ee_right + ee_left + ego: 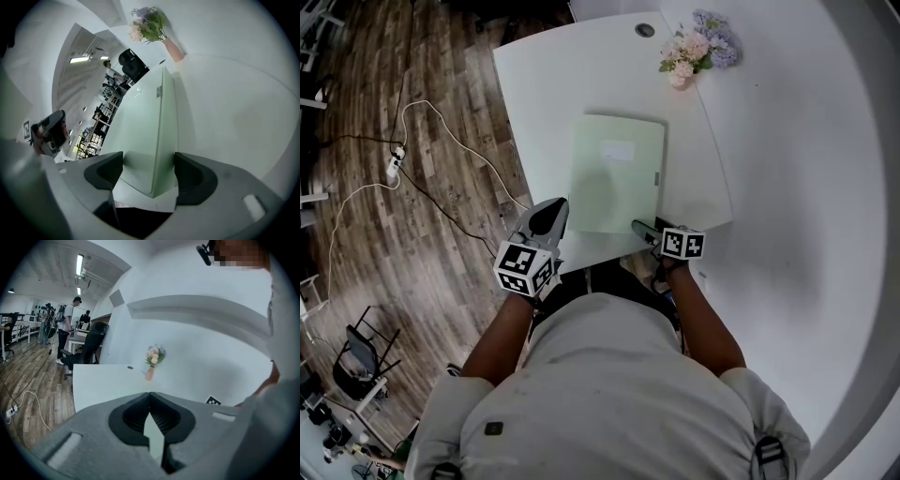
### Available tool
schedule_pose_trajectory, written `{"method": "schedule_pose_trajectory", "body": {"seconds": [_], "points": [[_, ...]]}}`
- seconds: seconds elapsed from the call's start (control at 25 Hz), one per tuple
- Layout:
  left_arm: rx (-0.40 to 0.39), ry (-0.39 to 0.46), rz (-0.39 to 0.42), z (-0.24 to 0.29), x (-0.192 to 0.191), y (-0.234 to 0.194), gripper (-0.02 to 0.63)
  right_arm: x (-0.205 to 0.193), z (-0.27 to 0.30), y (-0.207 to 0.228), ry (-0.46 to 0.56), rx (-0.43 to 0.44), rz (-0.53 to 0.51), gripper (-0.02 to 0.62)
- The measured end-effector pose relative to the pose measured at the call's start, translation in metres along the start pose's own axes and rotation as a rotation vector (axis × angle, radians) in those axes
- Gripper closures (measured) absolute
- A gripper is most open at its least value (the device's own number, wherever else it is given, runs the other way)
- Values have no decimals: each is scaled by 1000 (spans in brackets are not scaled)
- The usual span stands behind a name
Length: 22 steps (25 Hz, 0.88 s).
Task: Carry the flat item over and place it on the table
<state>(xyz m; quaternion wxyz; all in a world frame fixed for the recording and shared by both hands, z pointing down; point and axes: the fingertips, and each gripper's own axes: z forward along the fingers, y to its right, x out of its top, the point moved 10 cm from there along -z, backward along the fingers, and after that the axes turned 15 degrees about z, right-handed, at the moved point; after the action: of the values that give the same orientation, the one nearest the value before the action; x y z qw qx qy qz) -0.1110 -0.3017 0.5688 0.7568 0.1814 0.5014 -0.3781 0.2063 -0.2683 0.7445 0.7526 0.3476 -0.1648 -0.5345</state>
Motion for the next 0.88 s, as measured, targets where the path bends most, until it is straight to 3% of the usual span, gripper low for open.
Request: {"method": "schedule_pose_trajectory", "body": {"seconds": [0.24,0.52,0.88], "points": [[-7,5,8,-9,1,1,606,-1,-7,-7,35,-53,-67,257],[-27,31,41,-29,7,9,606,-7,-31,-25,171,-85,-127,369],[-55,107,118,-73,24,19,606,-28,-78,-95,398,10,-288,461]]}}
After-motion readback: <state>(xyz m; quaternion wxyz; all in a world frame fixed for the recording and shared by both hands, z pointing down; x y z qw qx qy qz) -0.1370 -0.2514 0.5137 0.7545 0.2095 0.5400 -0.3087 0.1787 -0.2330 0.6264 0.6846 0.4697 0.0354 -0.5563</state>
